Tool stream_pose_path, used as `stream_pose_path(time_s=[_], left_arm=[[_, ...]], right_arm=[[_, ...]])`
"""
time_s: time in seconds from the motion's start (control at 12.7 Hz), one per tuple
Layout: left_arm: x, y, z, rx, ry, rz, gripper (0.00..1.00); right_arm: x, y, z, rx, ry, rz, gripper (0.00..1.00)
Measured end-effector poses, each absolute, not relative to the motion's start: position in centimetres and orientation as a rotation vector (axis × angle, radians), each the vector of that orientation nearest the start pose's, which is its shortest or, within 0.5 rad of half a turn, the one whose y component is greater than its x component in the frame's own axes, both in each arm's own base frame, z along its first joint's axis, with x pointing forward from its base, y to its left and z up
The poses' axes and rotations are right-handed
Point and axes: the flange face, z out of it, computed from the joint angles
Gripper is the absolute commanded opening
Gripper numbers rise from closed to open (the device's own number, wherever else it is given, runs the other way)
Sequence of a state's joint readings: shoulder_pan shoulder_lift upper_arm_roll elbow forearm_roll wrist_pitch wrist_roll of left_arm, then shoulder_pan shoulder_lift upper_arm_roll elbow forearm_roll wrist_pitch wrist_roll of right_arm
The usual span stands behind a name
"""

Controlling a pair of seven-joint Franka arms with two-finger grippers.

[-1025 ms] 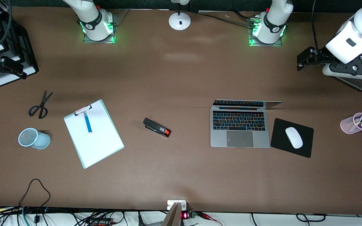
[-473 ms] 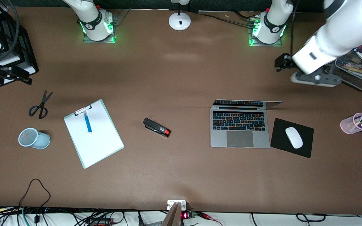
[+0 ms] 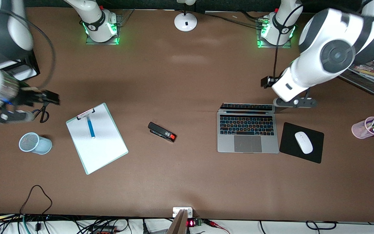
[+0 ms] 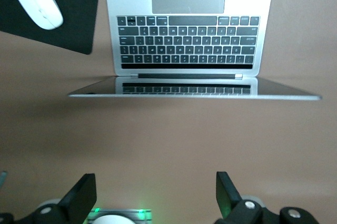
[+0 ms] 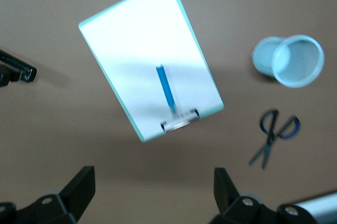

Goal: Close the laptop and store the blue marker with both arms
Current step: 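Reach the left gripper to the laptop lid while the right gripper reaches the marker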

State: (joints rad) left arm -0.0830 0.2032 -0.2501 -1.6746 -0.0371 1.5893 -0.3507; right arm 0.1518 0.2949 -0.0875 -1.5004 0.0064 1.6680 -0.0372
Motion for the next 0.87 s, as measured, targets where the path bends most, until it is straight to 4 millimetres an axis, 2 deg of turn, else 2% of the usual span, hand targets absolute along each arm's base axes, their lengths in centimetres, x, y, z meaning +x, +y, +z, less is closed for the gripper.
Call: stream_pose_path(time_s=[0.16,0.55,0.87], left_arm=[[56.3,-19.3,44.6,-3.106,-0.072,0.501,1.0],[56.7,-20.3,40.7,-3.087,-0.059,0.588,1.0],[56.5,-22.0,39.3,-3.084,-0.016,0.601,1.0]], right_arm=[[64.8,5.7,45.4,-3.155,-0.185,0.224,1.0],[67.0,5.8,38.1,-3.143,-0.339,0.257,1.0],[67.5,5.7,31.9,-3.132,-0.474,0.186,1.0]])
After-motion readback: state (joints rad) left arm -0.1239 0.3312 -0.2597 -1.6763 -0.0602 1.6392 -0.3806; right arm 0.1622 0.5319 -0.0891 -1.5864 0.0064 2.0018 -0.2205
